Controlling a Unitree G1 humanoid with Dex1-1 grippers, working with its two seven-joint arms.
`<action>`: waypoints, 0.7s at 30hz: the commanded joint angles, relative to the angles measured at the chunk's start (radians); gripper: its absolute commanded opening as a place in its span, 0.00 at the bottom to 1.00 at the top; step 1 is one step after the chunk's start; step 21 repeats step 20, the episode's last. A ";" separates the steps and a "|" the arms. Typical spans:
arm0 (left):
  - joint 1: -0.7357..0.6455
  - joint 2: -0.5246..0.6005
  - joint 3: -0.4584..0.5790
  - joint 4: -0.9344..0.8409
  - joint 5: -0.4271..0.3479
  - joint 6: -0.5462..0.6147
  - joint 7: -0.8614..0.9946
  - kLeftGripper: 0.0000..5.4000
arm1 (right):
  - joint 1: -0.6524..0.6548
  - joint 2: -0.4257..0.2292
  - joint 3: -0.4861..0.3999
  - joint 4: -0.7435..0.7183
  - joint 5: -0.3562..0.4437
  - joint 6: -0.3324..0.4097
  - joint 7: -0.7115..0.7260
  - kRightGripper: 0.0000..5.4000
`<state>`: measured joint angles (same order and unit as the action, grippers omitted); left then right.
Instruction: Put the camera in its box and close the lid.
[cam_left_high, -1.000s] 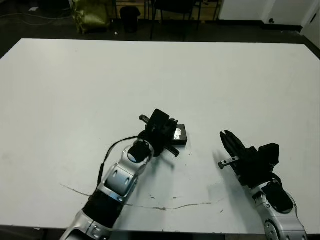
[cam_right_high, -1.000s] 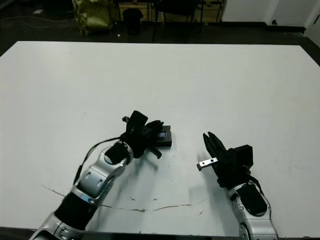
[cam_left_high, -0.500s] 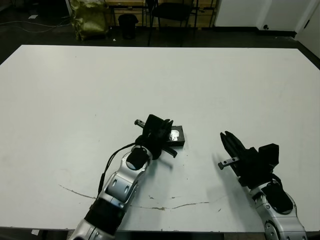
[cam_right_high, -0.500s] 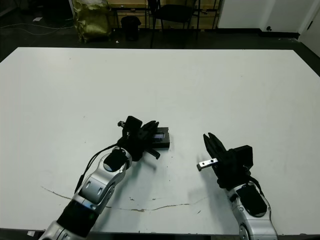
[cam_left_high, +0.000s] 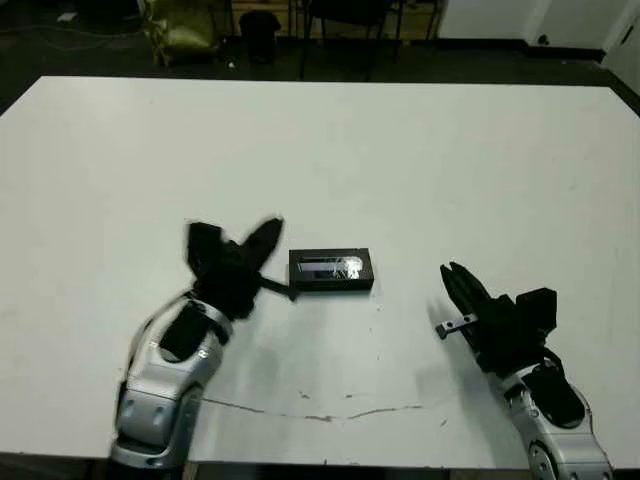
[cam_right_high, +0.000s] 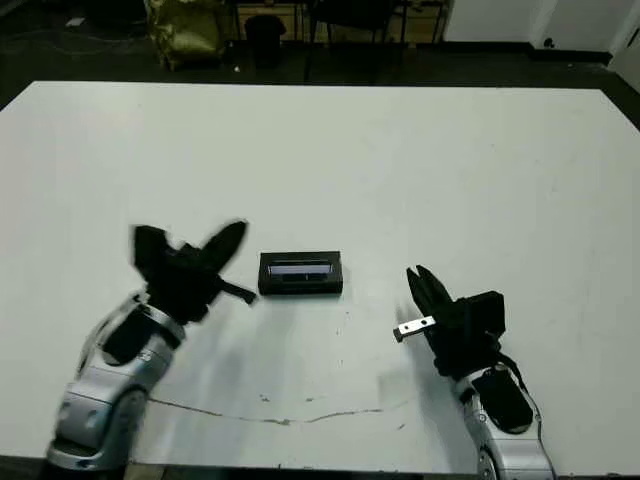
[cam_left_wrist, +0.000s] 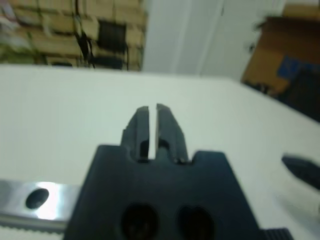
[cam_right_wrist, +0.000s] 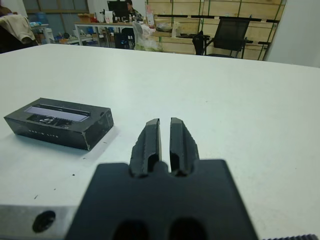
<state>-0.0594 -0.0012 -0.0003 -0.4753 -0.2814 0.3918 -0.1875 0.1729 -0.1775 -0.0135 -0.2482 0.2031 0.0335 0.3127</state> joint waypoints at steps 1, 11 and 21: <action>0.013 0.008 0.054 -0.020 -0.035 -0.003 0.018 0.01 | 0.005 0.004 -0.002 -0.012 -0.009 0.023 -0.021 0.00; 0.097 -0.047 0.155 0.162 -0.074 -0.206 0.045 0.01 | -0.019 0.057 0.002 -0.132 -0.022 0.069 -0.126 0.00; 0.116 -0.105 0.157 0.461 -0.018 -0.451 0.053 0.01 | -0.083 0.105 0.025 -0.142 -0.101 0.076 -0.222 0.00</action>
